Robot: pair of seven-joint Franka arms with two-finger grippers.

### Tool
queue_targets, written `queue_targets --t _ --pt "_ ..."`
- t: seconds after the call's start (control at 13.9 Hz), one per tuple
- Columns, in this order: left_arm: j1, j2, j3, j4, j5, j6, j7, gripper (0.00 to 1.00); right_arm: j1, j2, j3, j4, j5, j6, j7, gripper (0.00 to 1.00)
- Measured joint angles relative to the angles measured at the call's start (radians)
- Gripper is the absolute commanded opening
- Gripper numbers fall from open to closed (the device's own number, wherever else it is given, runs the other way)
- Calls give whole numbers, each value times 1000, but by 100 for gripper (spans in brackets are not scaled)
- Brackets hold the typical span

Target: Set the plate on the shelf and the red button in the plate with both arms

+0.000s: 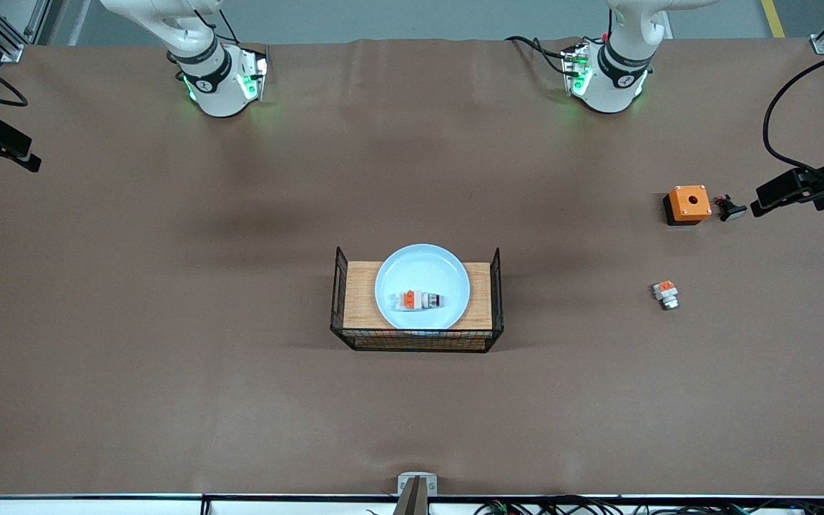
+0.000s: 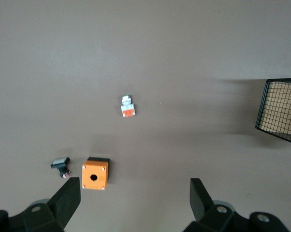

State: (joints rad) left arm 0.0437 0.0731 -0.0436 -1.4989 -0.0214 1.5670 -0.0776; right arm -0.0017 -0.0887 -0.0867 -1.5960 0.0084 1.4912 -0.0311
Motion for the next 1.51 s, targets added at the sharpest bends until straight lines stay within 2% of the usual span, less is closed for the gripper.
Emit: queue_targets --t 0.36,1.51 --pt "-2 -1 -50 5 0 5 5 100 0 -12 -4 0 0 2 -25 100" --pt "-2 -7 -79 38 0 10 5 100 -2 -14 -13 -6 0 -3 -34 100"
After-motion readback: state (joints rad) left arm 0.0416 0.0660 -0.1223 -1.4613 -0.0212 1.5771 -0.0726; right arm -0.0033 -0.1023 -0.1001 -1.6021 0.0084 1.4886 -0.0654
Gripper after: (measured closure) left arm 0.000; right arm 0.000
